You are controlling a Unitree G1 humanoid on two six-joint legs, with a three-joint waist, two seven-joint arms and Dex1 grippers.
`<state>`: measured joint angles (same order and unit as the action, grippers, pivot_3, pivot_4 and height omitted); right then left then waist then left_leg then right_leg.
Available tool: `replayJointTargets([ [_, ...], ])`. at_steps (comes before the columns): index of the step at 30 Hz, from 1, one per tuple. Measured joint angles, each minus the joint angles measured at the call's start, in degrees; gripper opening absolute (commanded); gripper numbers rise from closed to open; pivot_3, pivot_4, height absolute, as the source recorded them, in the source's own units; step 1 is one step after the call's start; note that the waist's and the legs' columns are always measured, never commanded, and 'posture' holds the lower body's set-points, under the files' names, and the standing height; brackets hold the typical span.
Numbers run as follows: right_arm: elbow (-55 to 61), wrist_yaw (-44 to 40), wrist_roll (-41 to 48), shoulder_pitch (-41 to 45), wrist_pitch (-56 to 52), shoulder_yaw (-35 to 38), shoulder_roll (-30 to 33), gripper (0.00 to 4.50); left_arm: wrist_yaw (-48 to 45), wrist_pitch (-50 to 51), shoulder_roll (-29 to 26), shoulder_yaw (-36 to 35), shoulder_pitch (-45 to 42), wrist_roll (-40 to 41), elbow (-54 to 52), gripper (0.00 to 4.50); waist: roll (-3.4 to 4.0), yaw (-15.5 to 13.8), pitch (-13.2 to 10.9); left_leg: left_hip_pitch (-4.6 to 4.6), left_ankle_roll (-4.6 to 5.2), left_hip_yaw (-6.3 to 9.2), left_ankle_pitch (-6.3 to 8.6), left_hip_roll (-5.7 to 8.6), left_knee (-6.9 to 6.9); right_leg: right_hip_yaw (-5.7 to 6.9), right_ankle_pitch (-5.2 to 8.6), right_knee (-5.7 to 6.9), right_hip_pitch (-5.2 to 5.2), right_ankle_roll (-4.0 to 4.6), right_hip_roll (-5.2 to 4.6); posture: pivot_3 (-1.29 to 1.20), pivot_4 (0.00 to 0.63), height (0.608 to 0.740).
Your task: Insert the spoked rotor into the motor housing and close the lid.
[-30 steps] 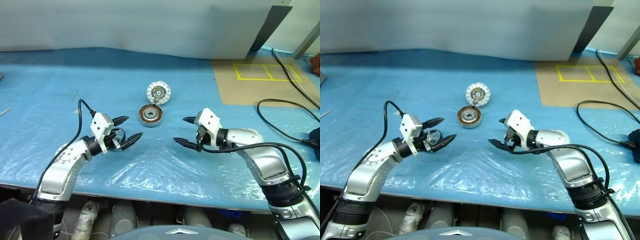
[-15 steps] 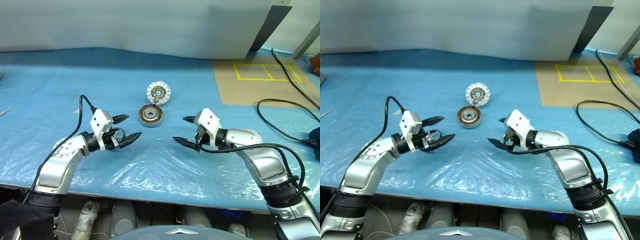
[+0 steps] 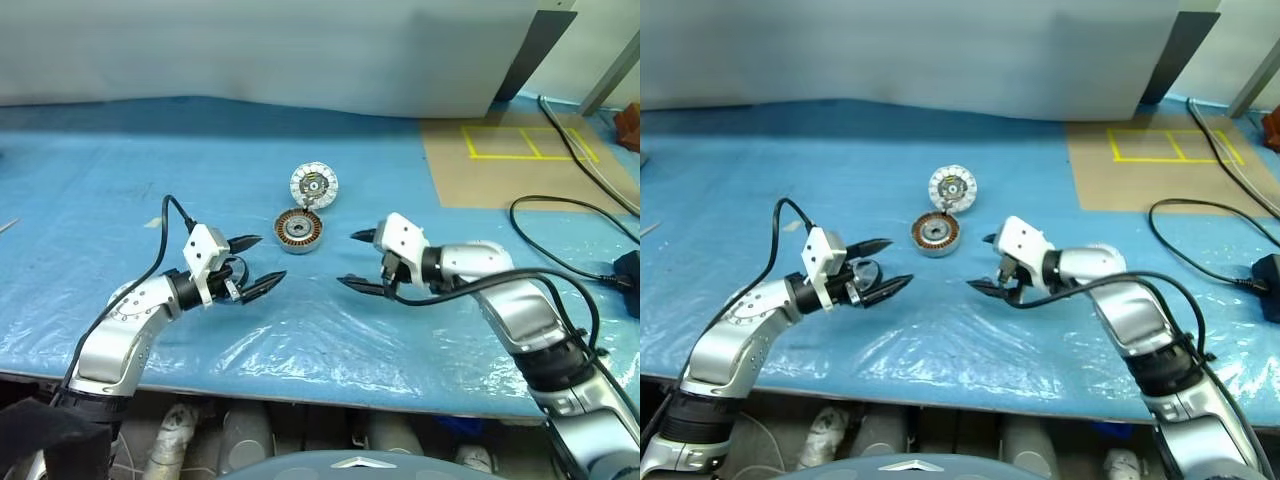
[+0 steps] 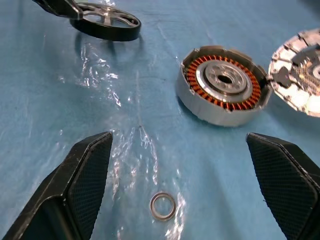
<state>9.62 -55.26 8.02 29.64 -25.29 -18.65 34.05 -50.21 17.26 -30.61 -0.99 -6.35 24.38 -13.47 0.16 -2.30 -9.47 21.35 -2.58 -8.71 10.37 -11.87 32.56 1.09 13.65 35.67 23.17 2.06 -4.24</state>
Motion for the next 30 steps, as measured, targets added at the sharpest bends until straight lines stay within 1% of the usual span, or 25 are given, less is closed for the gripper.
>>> replayJointTargets([
  [5, -14.4, -6.4, -4.8, 12.1, 8.7, -6.6, -4.3, 4.47, -0.9, -1.0, -1.0, 0.2, 2.2, -0.8, 0.1, 4.50, 0.00, -0.1, 0.0, 0.20, 0.00, 0.00, 0.00, 0.00, 0.05, 0.03, 0.03, -0.02, 0.11, 0.05, -0.01, 0.00, 0.150, 0.740],
  [9, -26.9, -10.6, -7.2, 19.1, 15.3, -8.7, -8.1, 4.47, -0.7, -2.5, -1.5, -0.6, 4.2, -1.7, 0.9, 4.50, -0.01, -0.2, 0.0, 0.41, 0.03, 0.04, 0.00, -0.06, 0.13, 0.16, 0.02, 0.01, 0.23, 0.06, -0.01, 0.00, 0.150, 0.740],
  [13, -40.5, -13.0, -10.6, 24.7, 22.4, -10.5, -12.2, 4.47, 0.1, -3.3, -1.8, -1.8, 5.4, -1.9, 1.0, 4.50, -0.01, 0.0, 0.0, 0.42, 0.04, 0.04, 0.01, -0.11, 0.20, 0.20, 0.04, 0.05, 0.24, 0.11, 0.00, 0.00, 0.150, 0.740],
  [17, -53.3, -12.7, -14.0, 29.6, 28.7, -11.3, -16.7, 4.47, 1.4, -3.4, -1.6, -2.4, 6.5, -2.0, 0.2, 4.50, -0.01, 0.0, 0.0, 0.44, 0.06, 0.03, 0.02, -0.14, 0.25, 0.21, 0.05, 0.08, 0.25, 0.13, 0.00, 0.00, 0.150, 0.740],
  [20, -62.9, -9.9, -17.2, 33.3, 33.4, -11.3, -20.0, 4.47, 2.6, -3.6, -0.6, -2.3, 7.8, -2.0, -1.3, 4.50, -0.01, -0.1, 0.0, 0.49, 0.07, 0.03, 0.03, -0.17, 0.26, 0.24, 0.06, 0.07, 0.27, 0.15, 0.00, 0.00, 0.150, 0.740],
  [23, -69.5, -7.4, -19.9, 35.6, 36.6, -11.3, -21.8, 4.47, 3.4, -3.6, 0.1, -1.4, 9.1, -2.1, -2.7, 4.50, 0.00, -0.1, 0.0, 0.60, 0.08, 0.02, 0.03, -0.24, 0.29, 0.32, 0.07, 0.07, 0.34, 0.18, 0.00, 0.00, 0.150, 0.740],
  [30, -73.9, -7.0, -23.3, 37.2, 41.3, -10.9, -22.3, 4.47, 4.5, -3.6, 0.7, -0.8, 9.1, -2.2, -3.3, 4.50, 0.00, -0.1, 0.0, 0.62, 0.29, 0.01, 0.15, -0.37, 0.44, 0.34, 0.09, 0.24, 0.38, 0.23, 0.04, 0.00, 0.150, 0.740],
])
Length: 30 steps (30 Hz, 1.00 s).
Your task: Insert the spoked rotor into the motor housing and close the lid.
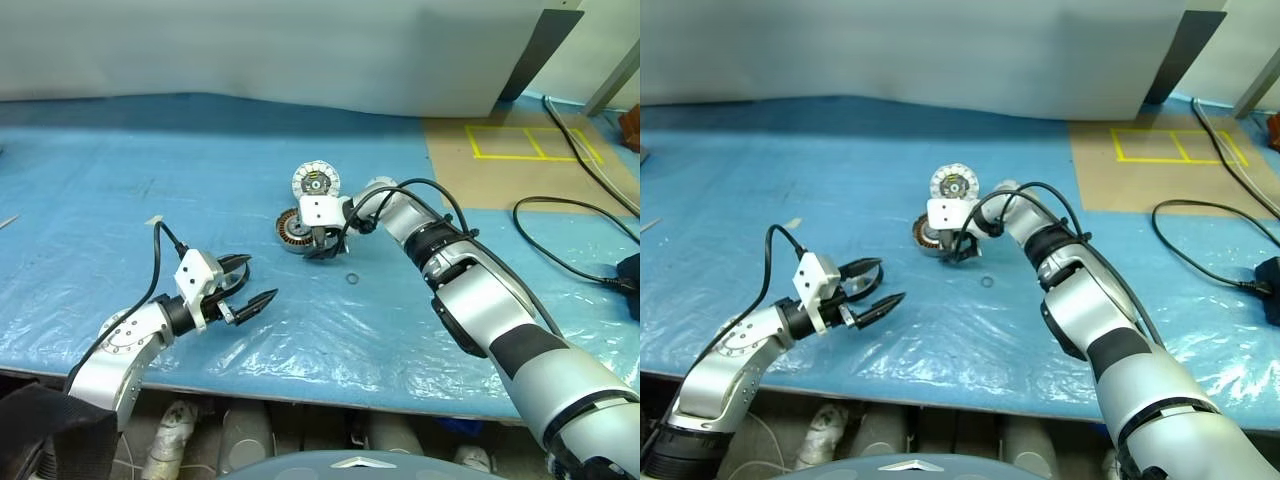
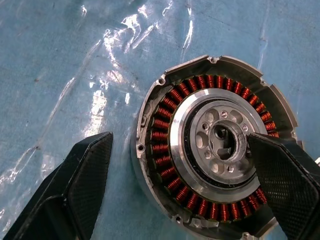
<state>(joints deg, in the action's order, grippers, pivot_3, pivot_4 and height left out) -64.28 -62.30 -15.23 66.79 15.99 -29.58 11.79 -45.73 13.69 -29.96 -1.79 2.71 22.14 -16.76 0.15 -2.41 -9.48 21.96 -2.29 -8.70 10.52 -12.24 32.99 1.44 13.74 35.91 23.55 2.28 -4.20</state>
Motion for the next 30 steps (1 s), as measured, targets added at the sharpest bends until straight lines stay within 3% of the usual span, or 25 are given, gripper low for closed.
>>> replayJointTargets([
  [19, -0.8, -5.3, -0.2, 0.1, 0.8, 5.1, -0.5, 4.47, -0.2, 1.1, 0.3, 0.0, -0.8, 0.9, 0.2, 4.50, 0.01, 0.0, 0.0, 0.23, 0.21, -0.04, -0.12, -0.01, 0.04, -0.01, 0.02, 0.13, 0.31, 0.05, 0.01, 0.00, 0.150, 0.740],
  [30, -0.8, -3.6, -2.9, -0.2, 1.8, 5.0, -0.6, 4.47, -0.2, 1.1, 0.4, 1.1, -0.8, 0.3, 0.2, 4.50, 0.01, 0.0, 0.0, 0.14, 0.03, -0.11, 0.00, -0.11, 0.19, -0.04, 0.18, 0.78, 0.52, 0.32, 0.02, 0.00, 0.150, 0.740],
])
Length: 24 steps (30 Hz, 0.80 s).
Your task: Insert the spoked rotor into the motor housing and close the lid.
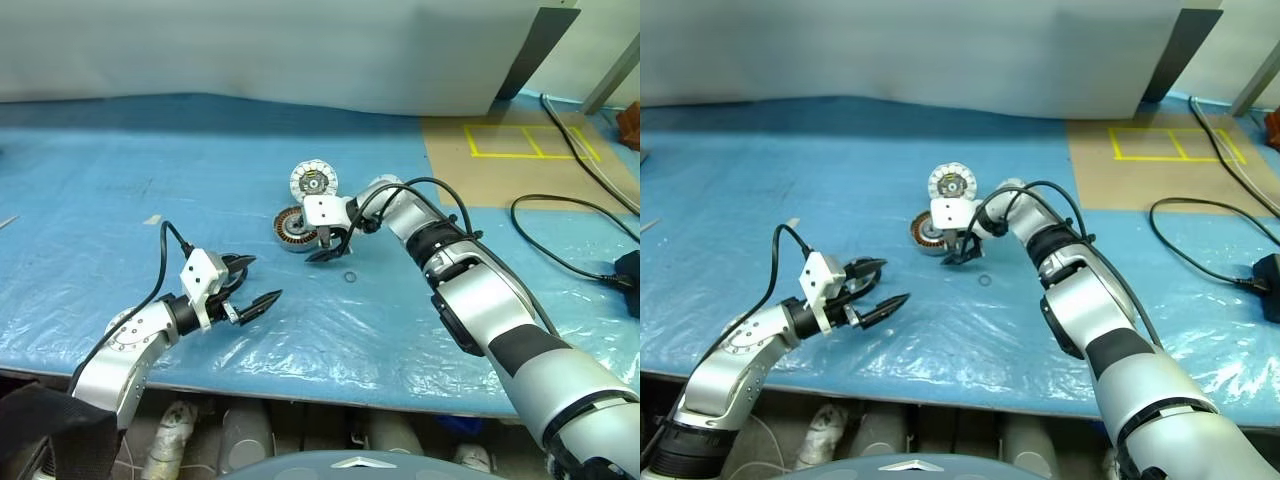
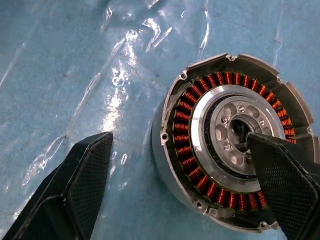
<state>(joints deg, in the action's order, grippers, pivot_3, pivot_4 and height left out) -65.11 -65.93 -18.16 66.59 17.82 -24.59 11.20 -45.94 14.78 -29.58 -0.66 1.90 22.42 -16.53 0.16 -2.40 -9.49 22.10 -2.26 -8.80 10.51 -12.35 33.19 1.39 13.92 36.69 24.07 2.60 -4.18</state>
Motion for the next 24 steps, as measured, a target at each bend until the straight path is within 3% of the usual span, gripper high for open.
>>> replayJointTargets([
  [5, 0.0, 2.8, -2.4, 0.0, 1.9, -1.5, -0.4, 4.47, 0.2, 0.0, 0.1, 0.1, 0.0, -0.1, 0.0, 4.50, 0.00, 0.0, 0.0, 0.00, -0.01, -0.03, 0.00, 0.00, 0.03, -0.04, 0.00, 0.01, 0.00, 0.00, 0.00, 0.00, 0.150, 0.740],
  [6, -0.1, 3.3, -2.8, 0.0, 2.3, -1.7, -0.5, 4.31, 0.3, 0.0, 0.2, 0.1, 0.0, -0.1, 0.0, 4.50, 0.00, 0.0, 0.0, 0.00, -0.01, -0.03, 0.01, 0.00, 0.03, -0.04, 0.00, 0.01, 0.00, 0.00, 0.00, 0.00, 0.150, 0.740],
  [8, -0.1, 3.9, -3.5, 0.0, 3.0, -2.2, -0.6, 3.92, 0.4, 0.0, 0.2, 0.1, 0.1, -0.1, 0.0, 4.50, 0.00, 0.0, 0.0, 0.00, -0.01, -0.04, 0.00, 0.01, 0.03, -0.04, 0.00, 0.01, 0.00, 0.00, 0.00, 0.00, 0.150, 0.740],
  [14, 0.4, 5.6, -6.0, 0.2, 7.1, -4.1, 0.0, 2.11, 0.7, 0.0, 0.7, 0.4, 0.3, -0.2, 0.0, 4.50, -0.01, 0.0, 0.0, -0.02, -0.01, -0.05, 0.01, 0.01, 0.03, -0.05, 0.00, 0.00, -0.01, 0.00, 0.00, 0.00, 0.150, 0.740],
  [20, 1.5, 6.4, -8.1, 0.2, 11.1, -6.2, 1.0, 2.11, 0.7, 0.0, 1.0, 1.1, 0.3, -0.2, 0.0, 4.50, -0.01, 0.1, 0.0, -0.05, -0.02, -0.09, 0.01, 0.01, 0.03, -0.08, 0.00, 0.01, -0.02, 0.00, 0.00, 0.00, 0.150, 0.740],
  [24, 7.0, -0.8, -7.1, -1.0, 14.8, -7.2, 3.8, 2.11, 0.7, 0.0, 1.0, 1.1, 0.3, -0.2, 0.0, 4.50, -0.02, -0.1, 0.0, 0.03, 0.00, -0.09, 0.01, 0.02, 0.03, -0.08, 0.01, -0.04, -0.02, 0.00, -0.01, 0.00, 0.150, 0.740],
])
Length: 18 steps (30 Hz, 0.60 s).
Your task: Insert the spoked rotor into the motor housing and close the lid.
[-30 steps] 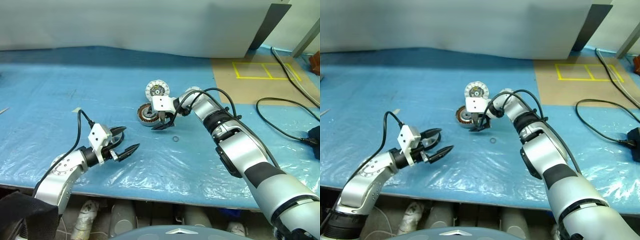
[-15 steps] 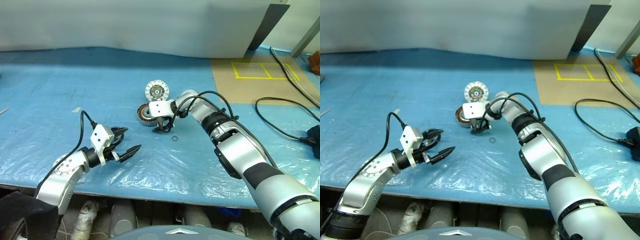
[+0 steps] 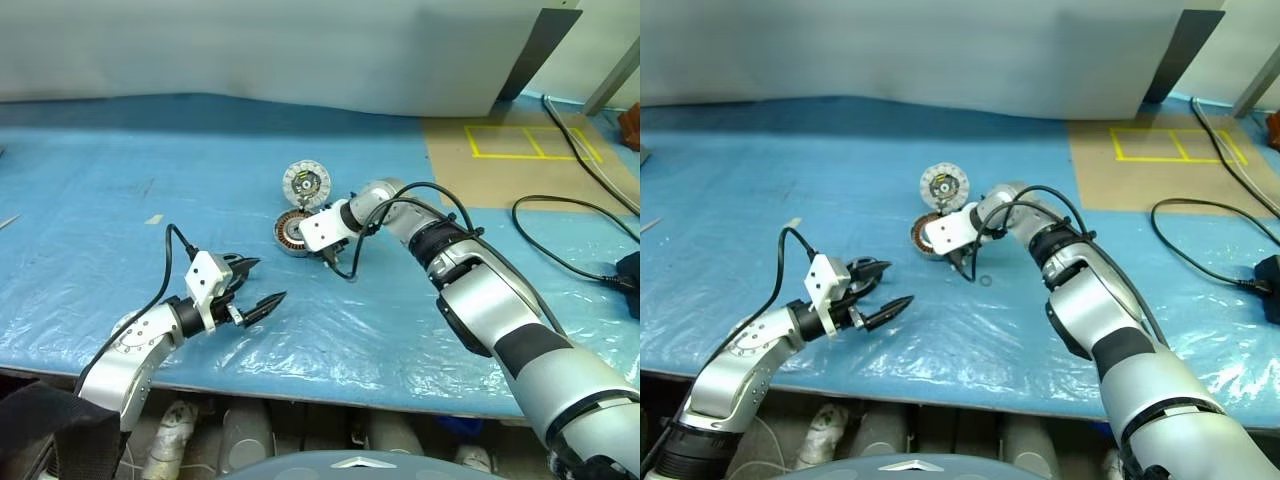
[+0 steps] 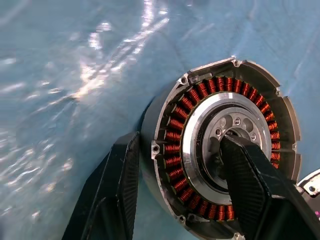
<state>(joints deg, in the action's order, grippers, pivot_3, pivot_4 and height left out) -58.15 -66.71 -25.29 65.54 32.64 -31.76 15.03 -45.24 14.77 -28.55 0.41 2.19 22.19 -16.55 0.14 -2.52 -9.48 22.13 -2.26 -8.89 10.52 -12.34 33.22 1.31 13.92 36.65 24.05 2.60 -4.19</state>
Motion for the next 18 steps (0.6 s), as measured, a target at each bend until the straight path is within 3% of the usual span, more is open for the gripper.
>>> replayJointTargets([
  [7, 20.0, -14.1, 6.4, -8.9, -1.9, -0.7, 5.5, 2.11, -0.2, 0.0, 0.0, 0.0, 0.0, 0.1, 0.0, 4.50, -0.02, 0.1, 0.0, -0.03, 0.19, 0.00, -0.11, -0.02, -0.01, 0.01, 0.00, 0.02, 0.01, 0.00, 0.04, 0.00, 0.150, 0.740],
  [13, 29.6, -14.9, 7.7, -14.1, -8.0, -0.6, 6.1, 2.11, -0.7, 0.2, -0.5, 0.0, 0.0, 0.2, 0.0, 4.50, -0.05, 0.3, 0.0, -0.19, 0.00, -0.01, 0.00, -0.02, -0.01, -0.07, 0.00, 0.06, -0.05, -0.01, 0.06, 0.00, 0.150, 0.740],
  [18, 31.5, -15.2, 7.8, -15.2, -9.8, -1.3, 6.3, 3.75, -1.0, 0.6, -0.8, 0.0, 0.0, 0.3, 0.0, 4.50, -0.06, 0.3, 0.0, -0.22, -0.01, -0.03, 0.00, -0.01, -0.01, -0.10, 0.00, 0.03, -0.09, -0.01, 0.05, 0.00, 0.150, 0.740],
])
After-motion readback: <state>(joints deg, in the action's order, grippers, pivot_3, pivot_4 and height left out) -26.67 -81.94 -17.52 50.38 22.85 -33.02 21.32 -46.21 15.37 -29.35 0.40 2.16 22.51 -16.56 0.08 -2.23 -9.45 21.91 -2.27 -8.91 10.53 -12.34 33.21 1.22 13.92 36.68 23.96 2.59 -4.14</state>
